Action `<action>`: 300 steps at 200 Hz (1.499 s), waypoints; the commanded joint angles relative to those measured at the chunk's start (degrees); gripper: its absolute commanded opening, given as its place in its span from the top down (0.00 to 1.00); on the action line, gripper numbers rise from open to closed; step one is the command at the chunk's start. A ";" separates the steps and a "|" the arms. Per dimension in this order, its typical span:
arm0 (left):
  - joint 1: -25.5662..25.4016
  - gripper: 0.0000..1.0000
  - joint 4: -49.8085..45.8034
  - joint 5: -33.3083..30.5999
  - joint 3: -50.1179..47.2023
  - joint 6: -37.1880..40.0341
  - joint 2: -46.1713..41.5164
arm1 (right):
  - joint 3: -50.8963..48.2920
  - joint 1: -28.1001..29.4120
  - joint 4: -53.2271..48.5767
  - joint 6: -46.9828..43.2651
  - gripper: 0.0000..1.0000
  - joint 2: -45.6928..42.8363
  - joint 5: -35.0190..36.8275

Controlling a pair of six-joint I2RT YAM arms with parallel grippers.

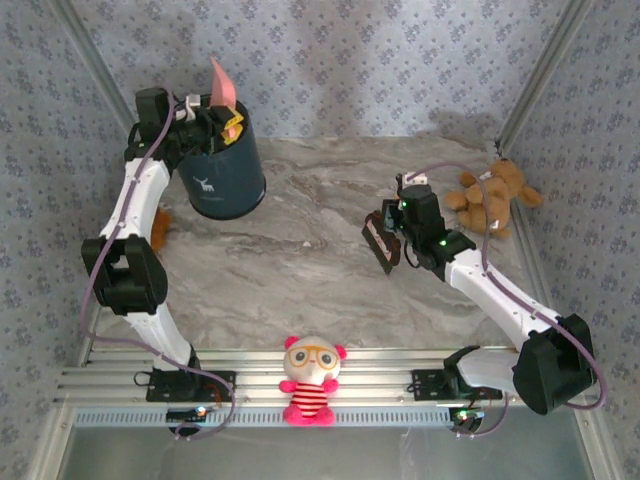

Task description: Sweep away the paper scraps from the table

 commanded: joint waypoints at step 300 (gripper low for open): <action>0.34 1.00 50.54 1.44 -15.01 -37.75 -3.63 | 0.82 -0.27 -0.15 0.61 1.00 -0.10 -0.80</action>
